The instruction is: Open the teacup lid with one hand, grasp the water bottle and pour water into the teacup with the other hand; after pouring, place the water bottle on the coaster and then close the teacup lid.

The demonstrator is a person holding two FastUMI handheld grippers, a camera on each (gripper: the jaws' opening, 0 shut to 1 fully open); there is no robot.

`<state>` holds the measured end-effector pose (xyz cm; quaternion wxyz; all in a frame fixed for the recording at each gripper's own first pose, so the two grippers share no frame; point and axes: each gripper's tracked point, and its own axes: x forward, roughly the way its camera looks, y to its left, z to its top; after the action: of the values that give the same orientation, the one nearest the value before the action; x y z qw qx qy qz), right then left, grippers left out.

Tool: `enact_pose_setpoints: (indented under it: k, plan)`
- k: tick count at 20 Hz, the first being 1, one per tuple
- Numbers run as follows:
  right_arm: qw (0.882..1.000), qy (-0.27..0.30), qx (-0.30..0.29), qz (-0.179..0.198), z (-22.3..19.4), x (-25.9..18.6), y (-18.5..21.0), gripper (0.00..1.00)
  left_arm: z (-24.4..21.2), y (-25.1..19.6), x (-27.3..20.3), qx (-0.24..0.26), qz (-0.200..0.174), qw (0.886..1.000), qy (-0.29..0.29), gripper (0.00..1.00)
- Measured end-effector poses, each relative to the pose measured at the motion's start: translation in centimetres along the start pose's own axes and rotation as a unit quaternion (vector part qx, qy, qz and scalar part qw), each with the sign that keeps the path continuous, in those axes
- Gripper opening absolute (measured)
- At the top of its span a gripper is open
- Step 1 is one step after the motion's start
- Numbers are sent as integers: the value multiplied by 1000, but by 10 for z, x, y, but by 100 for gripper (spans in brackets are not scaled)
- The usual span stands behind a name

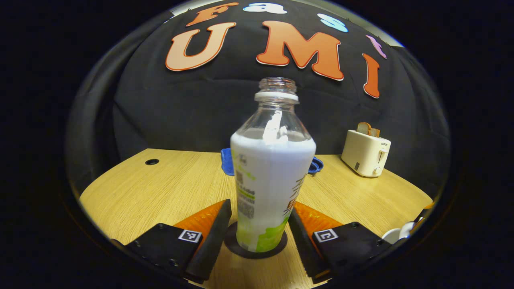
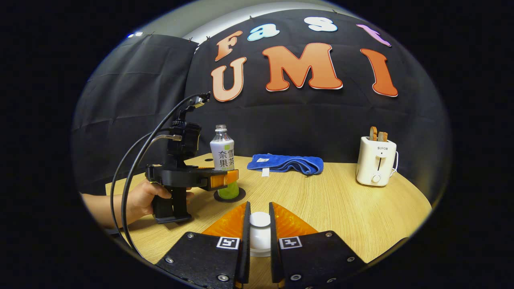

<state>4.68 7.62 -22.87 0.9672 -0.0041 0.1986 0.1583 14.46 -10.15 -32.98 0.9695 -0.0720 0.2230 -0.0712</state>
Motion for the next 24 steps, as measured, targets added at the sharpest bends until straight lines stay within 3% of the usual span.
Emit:
enact_pose_setpoints:
  k: [3,9,15,19,20,24]
  plan:
    - [1000,3,-9,-6,-3,4,-1,22,-1,0,-10,-3,3,1000,-4,91]
    - [1000,19,-14,-12,-17,13,0,22,5,-10,-43,36,-2,999,-31,91]
    - [1000,19,-12,-16,-21,19,3,22,26,-15,-74,29,-6,997,-71,92]
    - [999,10,-20,-41,-11,17,-3,33,34,-11,-90,25,-11,996,-89,92]
    - [999,4,-18,-45,-6,17,-5,45,35,-9,-95,24,-12,995,-91,90]
    - [997,-35,-7,-70,29,9,-10,70,47,15,-120,32,14,992,-120,92]
